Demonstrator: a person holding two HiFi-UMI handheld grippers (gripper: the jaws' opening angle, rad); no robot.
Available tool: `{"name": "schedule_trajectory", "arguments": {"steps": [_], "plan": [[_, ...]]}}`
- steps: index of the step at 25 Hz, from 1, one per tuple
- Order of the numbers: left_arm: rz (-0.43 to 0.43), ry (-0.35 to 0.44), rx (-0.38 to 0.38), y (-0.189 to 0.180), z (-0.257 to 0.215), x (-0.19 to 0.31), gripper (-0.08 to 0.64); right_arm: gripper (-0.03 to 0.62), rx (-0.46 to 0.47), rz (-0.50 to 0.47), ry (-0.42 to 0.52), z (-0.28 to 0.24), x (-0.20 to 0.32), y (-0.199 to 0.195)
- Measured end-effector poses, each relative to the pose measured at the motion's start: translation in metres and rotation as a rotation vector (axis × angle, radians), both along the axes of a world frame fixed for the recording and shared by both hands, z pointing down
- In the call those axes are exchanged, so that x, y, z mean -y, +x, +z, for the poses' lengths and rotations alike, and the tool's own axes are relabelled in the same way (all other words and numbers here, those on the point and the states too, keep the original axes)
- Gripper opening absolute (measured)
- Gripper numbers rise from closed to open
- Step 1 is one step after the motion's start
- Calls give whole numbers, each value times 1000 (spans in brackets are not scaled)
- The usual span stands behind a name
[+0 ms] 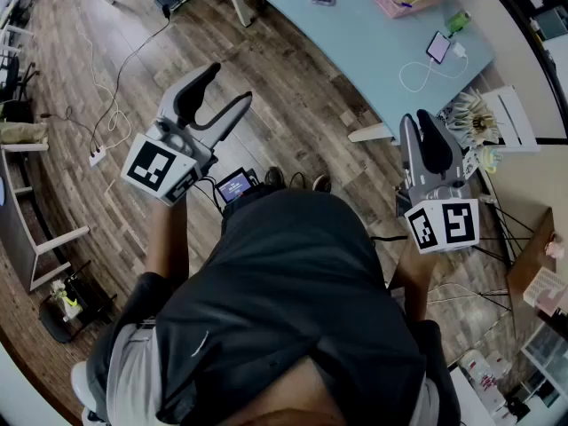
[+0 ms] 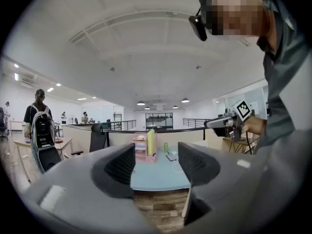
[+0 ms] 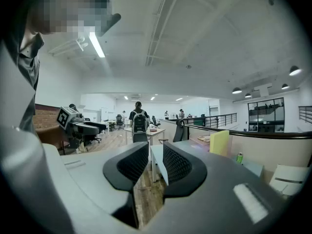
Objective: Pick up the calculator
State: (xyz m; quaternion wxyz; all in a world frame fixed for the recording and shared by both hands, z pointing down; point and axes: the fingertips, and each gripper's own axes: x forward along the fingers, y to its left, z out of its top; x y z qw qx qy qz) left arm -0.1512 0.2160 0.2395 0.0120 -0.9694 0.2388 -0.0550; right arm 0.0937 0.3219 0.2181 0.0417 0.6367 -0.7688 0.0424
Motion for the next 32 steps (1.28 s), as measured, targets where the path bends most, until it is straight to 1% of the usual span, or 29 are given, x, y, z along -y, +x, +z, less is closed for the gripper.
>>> {"name": "schedule_trajectory", "arguments": {"steps": [6,9,12,15,20,23,27,32], "plan": [[19,-7,-2,-30,6,11,296,94,-10,15,-10,4,8,-32],[37,-24,-9,-44,9,16,296,94,-17,27,-17,6,12,-50],[55,-44,-16,-53,10,21,296,94,-26,32,-22,7,17,-67],[66,-35,-22,-59,17,29,296,94,-22,35,-35,8,18,-76],[79,-41,-26,-55,20,38,296,94,35,49,-38,9,27,-70],[81,-69,-11,-48,25,41,295,94,46,44,-43,13,37,-64],[55,-105,13,-38,29,49,296,94,68,20,-57,23,57,-52],[9,-110,39,-17,29,65,295,94,108,-31,-55,32,93,-27]]}}
